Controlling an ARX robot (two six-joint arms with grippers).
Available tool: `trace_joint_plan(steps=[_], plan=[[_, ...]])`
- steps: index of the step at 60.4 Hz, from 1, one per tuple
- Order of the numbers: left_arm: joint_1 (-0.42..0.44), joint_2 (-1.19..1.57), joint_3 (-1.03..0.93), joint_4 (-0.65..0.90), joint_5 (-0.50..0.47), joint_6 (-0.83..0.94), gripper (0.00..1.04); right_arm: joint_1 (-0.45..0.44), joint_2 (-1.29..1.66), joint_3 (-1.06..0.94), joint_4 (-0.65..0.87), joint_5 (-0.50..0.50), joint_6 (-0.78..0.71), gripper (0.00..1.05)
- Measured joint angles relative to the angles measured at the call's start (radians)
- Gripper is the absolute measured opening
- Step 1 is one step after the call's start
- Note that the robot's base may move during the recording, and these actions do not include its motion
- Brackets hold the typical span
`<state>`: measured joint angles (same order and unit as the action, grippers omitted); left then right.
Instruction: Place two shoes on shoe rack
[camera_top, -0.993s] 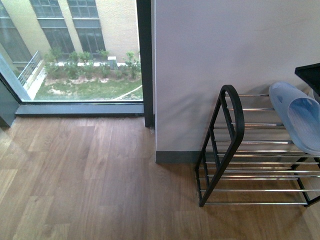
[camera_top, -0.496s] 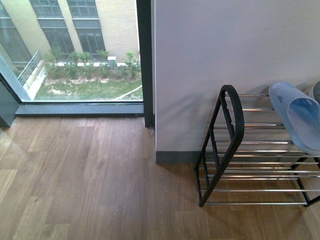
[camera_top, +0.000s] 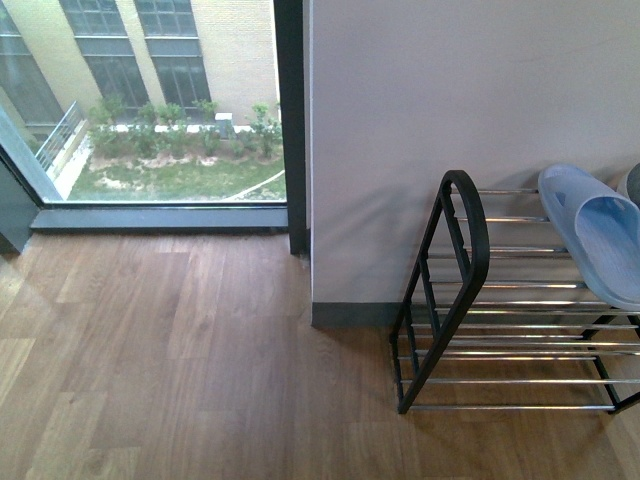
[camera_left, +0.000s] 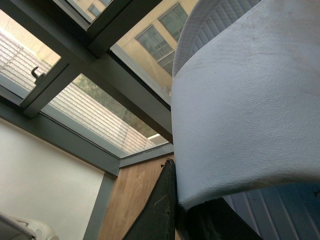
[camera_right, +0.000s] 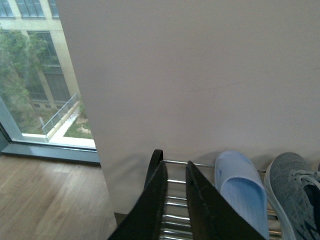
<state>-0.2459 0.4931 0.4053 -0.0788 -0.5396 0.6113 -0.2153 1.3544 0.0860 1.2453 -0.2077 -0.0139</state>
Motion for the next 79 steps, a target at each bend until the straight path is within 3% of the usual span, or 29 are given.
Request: trace_joint_plan(steps=[4, 30, 34, 39, 79], plan=[[0.0, 0.0, 0.0, 0.0, 0.001, 0.0, 0.02, 0.02, -0.066, -0.02, -0.046, 0.023, -0.002, 0.01], [0.0, 0.0, 0.0, 0.0, 0.0, 0.0, 0.02, 0.121, -0.551, -0.063, -0.478, 0.123, 0.003, 0.02], [0.0, 0.0, 0.0, 0.0, 0.0, 0.0, 0.02, 0.181, -0.609, -0.066, -0.533, 0.195, 0.004, 0.02], [0.0, 0.0, 0.0, 0.0, 0.0, 0.0, 0.02, 0.208, -0.672, -0.067, -0.584, 0.197, 0.003, 0.02], [0.0, 0.0, 0.0, 0.0, 0.0, 0.0, 0.02, 0.212, -1.011, -0.068, -0.9, 0.206, 0.004, 0.02]])
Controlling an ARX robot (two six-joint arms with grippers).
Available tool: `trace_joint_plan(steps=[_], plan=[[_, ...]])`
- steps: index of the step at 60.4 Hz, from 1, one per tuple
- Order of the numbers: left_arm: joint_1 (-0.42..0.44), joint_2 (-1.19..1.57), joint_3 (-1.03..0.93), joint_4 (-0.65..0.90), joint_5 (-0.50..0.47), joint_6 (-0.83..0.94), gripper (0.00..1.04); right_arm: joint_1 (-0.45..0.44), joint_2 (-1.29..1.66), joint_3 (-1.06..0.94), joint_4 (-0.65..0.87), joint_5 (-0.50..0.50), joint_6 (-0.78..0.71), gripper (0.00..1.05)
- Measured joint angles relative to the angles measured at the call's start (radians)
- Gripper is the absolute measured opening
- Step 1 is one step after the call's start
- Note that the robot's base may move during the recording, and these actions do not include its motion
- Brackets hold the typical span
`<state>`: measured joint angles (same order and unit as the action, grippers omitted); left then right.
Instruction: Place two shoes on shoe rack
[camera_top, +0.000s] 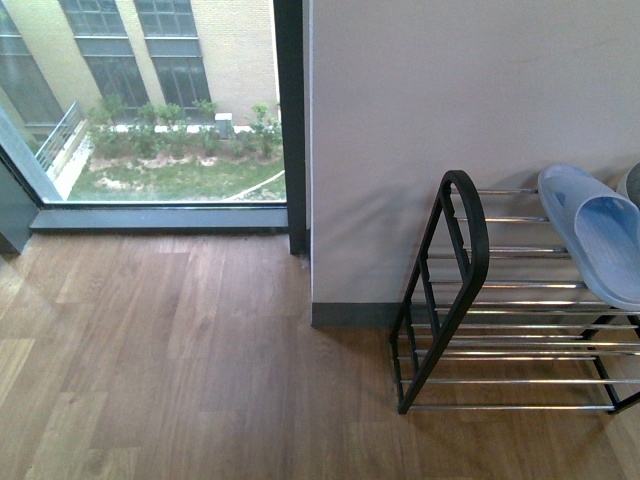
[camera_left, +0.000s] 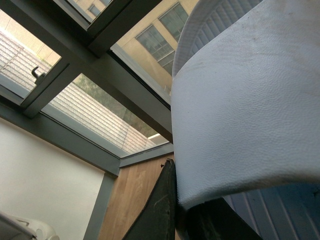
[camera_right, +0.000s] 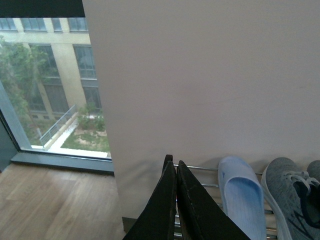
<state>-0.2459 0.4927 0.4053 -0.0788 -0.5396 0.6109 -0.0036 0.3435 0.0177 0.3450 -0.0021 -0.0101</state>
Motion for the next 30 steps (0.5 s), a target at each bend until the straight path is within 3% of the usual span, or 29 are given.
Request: trace_joint_plan(steps=[30], plan=[[0.0, 0.0, 0.0, 0.0, 0.0, 0.0, 0.02, 0.0, -0.173, 0.0, -0.172, 0.0, 0.0, 0.02]])
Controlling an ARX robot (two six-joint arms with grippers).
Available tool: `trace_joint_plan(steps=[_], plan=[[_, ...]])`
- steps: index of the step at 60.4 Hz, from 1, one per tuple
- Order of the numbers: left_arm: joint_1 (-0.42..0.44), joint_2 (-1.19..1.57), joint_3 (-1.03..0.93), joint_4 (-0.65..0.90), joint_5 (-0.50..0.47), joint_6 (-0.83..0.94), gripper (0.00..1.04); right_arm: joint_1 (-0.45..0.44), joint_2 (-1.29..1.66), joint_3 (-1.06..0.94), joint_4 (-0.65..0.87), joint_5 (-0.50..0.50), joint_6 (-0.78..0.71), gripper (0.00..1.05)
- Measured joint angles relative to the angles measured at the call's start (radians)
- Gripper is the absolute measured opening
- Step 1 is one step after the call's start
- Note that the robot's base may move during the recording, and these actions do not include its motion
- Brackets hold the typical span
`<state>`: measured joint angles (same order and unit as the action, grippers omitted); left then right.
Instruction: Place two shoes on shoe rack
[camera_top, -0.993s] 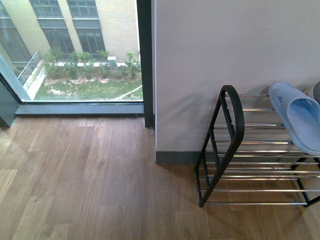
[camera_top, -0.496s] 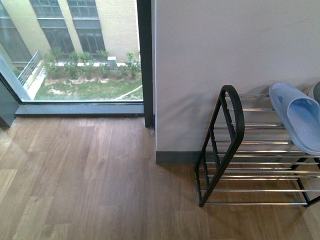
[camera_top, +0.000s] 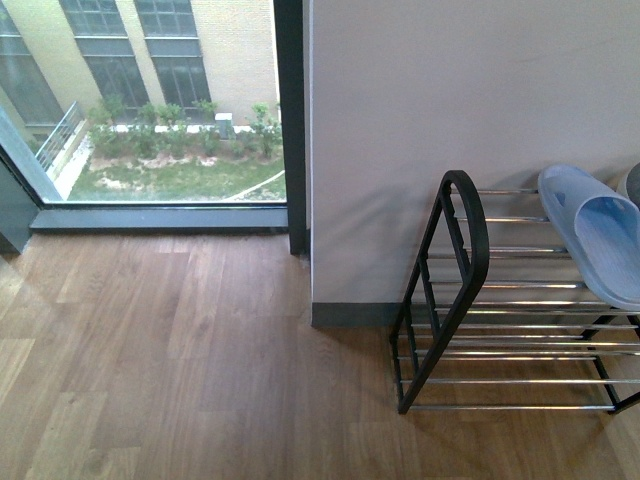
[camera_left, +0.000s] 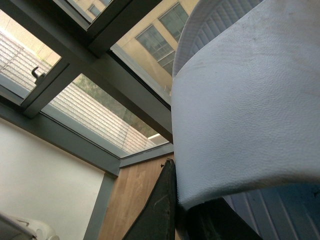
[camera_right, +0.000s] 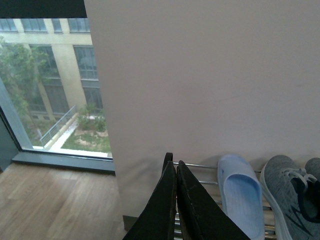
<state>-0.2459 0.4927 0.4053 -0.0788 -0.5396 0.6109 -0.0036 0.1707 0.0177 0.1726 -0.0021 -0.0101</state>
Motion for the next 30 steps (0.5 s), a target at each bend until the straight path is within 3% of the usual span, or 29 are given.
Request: trace_joint_plan(steps=[7, 28, 30], plan=[[0.0, 0.0, 0.0, 0.0, 0.0, 0.0, 0.02, 0.0, -0.136, 0.0, -0.159, 0.002, 0.0, 0.02], [0.0, 0.0, 0.0, 0.0, 0.0, 0.0, 0.02, 0.0, -0.164, 0.0, -0.169, 0.002, 0.0, 0.02], [0.0, 0.0, 0.0, 0.0, 0.001, 0.0, 0.02, 0.0, -0.164, 0.0, -0.169, 0.002, 0.0, 0.1]])
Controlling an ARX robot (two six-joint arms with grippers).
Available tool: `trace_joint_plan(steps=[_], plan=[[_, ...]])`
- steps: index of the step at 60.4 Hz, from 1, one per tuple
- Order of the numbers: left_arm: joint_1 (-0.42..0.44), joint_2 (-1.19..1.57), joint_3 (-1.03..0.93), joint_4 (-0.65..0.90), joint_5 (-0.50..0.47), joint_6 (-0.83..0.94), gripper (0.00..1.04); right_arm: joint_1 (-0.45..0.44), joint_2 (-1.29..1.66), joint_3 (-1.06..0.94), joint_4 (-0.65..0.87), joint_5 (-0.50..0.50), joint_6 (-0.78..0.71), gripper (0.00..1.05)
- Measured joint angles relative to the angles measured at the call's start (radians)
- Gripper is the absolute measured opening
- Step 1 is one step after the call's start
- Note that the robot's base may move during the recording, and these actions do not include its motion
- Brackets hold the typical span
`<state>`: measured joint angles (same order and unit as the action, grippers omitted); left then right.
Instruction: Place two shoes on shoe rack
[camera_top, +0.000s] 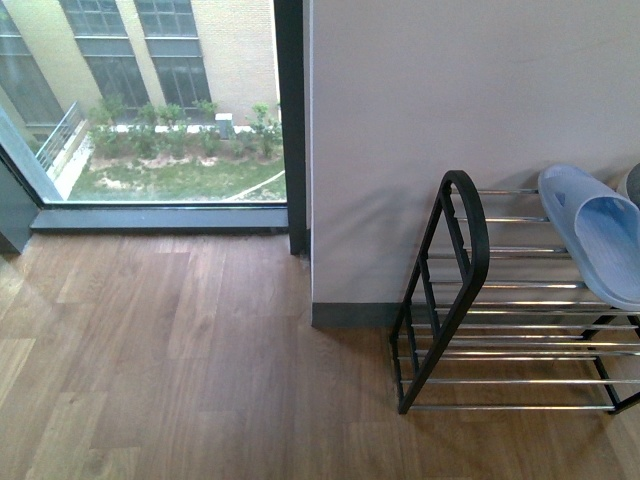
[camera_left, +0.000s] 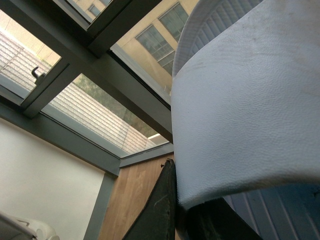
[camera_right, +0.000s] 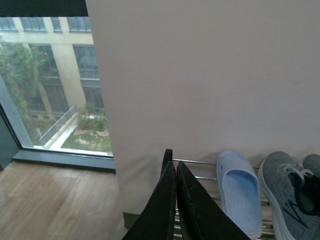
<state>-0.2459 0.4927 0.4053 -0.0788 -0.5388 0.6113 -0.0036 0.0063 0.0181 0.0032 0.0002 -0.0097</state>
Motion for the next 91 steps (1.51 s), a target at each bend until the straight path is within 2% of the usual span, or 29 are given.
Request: trace_joint_plan(steps=[8, 31, 84, 91], plan=[[0.0, 0.0, 0.0, 0.0, -0.001, 0.0, 0.02, 0.0, 0.0, 0.0, 0.0, 0.0, 0.0, 0.36], [0.0, -0.002, 0.0, 0.0, -0.005, 0.0, 0.02, 0.0, -0.002, 0.0, -0.001, -0.003, 0.001, 0.96], [-0.001, -0.001, 0.002, -0.002, 0.003, -0.007, 0.02, 0.003, -0.003, 0.0, -0.004, 0.003, 0.006, 0.95], [0.015, 0.099, 0.109, -0.233, 0.102, -0.238, 0.02, 0.003, -0.003, 0.0, -0.004, 0.003, 0.006, 0.95]])
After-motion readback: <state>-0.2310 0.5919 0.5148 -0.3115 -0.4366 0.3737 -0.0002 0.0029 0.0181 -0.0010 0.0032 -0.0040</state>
